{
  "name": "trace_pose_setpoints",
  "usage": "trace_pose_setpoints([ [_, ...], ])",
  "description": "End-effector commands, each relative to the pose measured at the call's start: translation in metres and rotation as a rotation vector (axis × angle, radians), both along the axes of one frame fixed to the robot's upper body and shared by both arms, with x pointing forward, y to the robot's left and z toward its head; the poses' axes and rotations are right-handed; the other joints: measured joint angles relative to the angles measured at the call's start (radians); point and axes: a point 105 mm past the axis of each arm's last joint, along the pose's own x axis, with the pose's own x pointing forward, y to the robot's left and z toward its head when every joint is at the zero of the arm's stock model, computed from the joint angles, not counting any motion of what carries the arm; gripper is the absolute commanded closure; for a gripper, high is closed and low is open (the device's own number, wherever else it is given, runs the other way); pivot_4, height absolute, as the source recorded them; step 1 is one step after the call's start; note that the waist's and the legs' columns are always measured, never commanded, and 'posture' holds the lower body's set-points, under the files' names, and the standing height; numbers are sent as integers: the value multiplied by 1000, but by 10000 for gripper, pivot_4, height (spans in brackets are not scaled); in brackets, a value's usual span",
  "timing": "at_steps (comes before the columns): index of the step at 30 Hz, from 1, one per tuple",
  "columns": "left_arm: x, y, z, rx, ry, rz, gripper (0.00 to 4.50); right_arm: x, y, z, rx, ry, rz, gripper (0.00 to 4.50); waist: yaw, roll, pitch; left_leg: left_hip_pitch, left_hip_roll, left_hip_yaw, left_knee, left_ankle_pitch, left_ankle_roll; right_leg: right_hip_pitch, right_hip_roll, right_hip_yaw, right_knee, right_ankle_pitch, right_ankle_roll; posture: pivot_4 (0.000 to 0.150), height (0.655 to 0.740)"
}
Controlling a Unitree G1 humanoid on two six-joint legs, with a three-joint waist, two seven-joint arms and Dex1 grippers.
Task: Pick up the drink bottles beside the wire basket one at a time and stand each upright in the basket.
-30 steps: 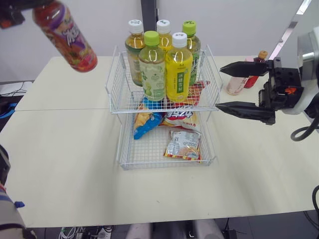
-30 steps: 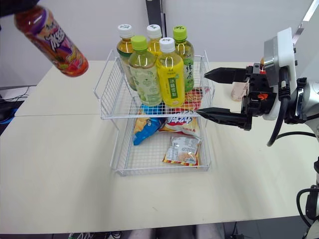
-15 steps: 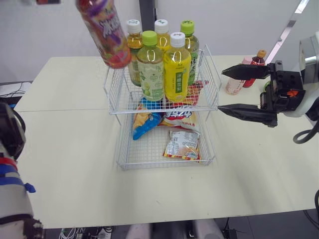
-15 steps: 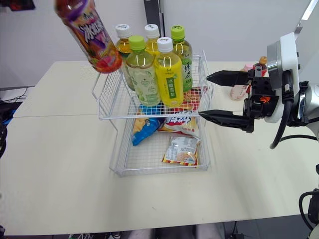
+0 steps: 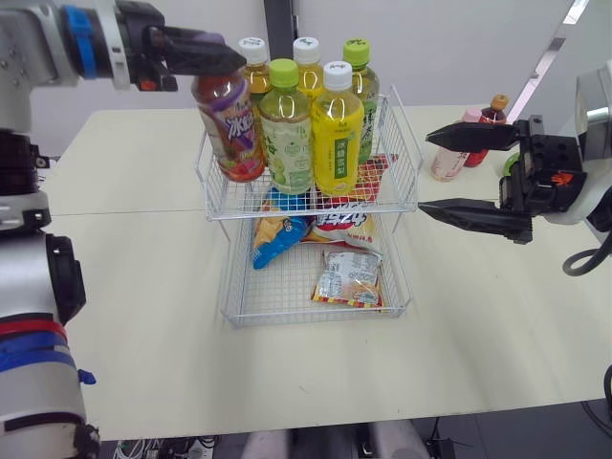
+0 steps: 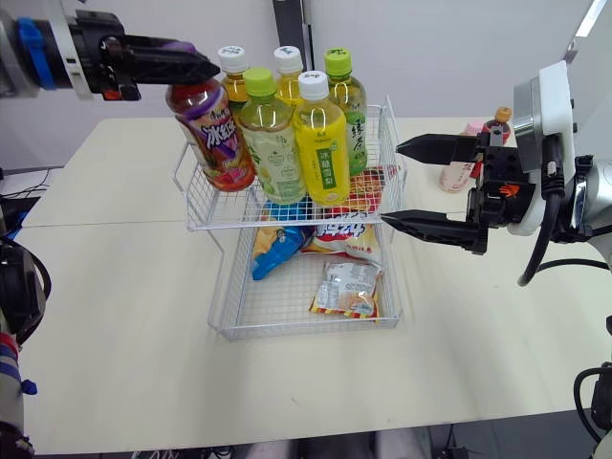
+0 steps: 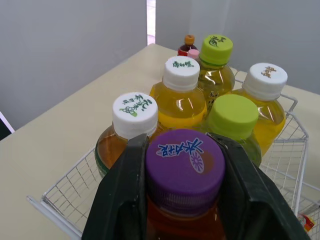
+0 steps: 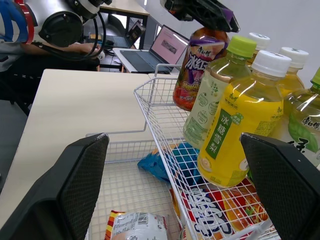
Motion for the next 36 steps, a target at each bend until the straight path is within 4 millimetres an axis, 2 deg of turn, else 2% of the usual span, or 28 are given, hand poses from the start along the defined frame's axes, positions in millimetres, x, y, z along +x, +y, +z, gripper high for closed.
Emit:
trace_pose_setpoints([
  [1, -10, -3, 20, 3, -113, -21, 31370, -6, -2, 12, 10, -58, -3, 0, 0, 0, 0, 0, 0, 0, 0, 0, 0, 0, 0, 0, 0, 0, 0, 1500, 7400],
  [15, -8, -13, 6, 9, -92, -52, 31370, -6, 0, 11, 3, -56, -6, 0, 4, 0, 0, 0, 0, -1, 0, 0, 0, 0, 0, 0, 0, 0, 0, 1500, 7400],
  [16, -8, -13, 5, 16, -95, -60, 24269, -6, 0, 11, 2, -56, -7, 0, 4, 0, 0, 0, 0, 0, 0, 0, 0, 0, 0, 0, 0, 0, 0, 1500, 7400],
  [18, -11, -13, 4, 27, -99, -77, 19622, -6, 0, 11, 0, -56, -8, 0, 4, 0, 0, 0, -1, 0, 0, 0, 0, 0, 0, 0, 0, 0, 0, 1500, 7400],
  [24, -21, -9, 11, 29, -123, -103, 853, -6, 0, 11, -4, -55, -9, 0, 1, 0, 0, 0, 0, 0, 0, 0, 0, 0, 0, 0, 1, 0, 0, 1500, 7400],
  [33, -43, 13, 32, 9, -178, -72, 361, -4, -2, 12, -11, -53, -17, 0, -3, 0, 0, 0, 0, 0, 0, 0, 0, 0, 0, 0, 1, 0, 0, 1500, 7400],
  [36, -48, 19, 33, 13, -189, -61, 361, -3, -4, 13, -16, -56, -24, 0, -4, 0, 0, 0, 0, 0, 0, 0, 0, 0, 0, 0, 1, 0, 0, 1500, 7400],
])
